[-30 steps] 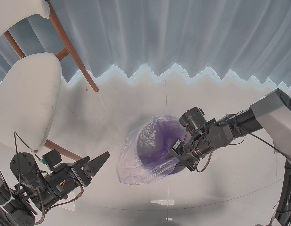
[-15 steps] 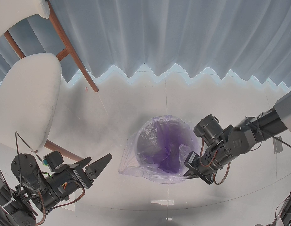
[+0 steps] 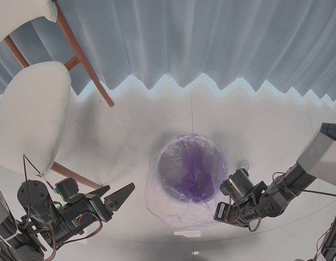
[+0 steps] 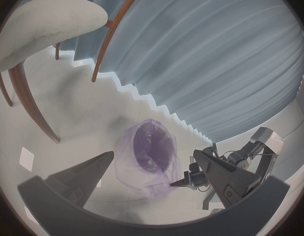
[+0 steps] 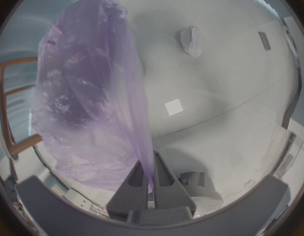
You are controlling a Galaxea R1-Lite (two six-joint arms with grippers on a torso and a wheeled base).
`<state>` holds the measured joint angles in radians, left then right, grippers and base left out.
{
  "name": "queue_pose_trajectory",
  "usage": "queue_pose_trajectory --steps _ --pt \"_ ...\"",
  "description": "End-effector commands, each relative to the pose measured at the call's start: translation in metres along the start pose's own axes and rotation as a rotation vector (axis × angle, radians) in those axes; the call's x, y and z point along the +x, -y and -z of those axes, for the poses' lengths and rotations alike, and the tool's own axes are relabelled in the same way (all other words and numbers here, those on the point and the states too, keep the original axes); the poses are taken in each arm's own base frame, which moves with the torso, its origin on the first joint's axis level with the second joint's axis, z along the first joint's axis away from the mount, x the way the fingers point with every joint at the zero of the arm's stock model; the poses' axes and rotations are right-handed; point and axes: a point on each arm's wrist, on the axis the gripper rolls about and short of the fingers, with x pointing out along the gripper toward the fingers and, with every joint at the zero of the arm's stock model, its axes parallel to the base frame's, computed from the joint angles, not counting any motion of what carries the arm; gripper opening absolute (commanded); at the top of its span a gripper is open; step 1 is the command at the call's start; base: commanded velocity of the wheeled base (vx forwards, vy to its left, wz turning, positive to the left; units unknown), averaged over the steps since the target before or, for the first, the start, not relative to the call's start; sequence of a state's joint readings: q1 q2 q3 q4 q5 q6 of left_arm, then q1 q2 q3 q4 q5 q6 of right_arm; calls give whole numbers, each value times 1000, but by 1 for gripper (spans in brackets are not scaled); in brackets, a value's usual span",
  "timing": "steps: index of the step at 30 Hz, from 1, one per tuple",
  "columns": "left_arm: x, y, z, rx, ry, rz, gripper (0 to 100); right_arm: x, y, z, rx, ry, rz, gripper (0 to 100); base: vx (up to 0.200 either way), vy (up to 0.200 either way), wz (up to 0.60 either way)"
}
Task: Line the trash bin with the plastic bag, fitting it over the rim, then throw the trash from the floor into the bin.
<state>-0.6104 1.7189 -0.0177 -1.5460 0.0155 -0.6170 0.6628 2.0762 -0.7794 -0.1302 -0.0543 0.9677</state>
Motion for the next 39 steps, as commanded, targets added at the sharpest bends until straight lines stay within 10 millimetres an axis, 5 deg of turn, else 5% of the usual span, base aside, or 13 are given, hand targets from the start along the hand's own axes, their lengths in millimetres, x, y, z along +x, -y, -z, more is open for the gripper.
queue_pose_trajectory --steps 1,5,6,9,22,33,39 --pt "-1 1 7 5 -38 1 100 20 13 15 -57 -24 73 0 0 0 0" --pt "1 1 10 7 -52 2 100 21 15 14 -56 0 42 0 0 0 0" --pt "1 1 11 7 -59 -1 100 21 14 13 -54 10 28 100 0 0 0" --pt "3 0 14 11 -72 -4 100 15 9 9 -28 54 -24 100 0 0 0" --pt "17 -7 41 38 -205 -56 100 -80 32 -14 47 205 -256 100 0 0 0" --pt "18 -3 53 54 -238 -70 100 -76 24 -25 -223 307 -198 100 0 0 0" --pt "19 -3 57 48 -230 -109 100 -53 14 -31 -397 376 -212 100 0 0 0"
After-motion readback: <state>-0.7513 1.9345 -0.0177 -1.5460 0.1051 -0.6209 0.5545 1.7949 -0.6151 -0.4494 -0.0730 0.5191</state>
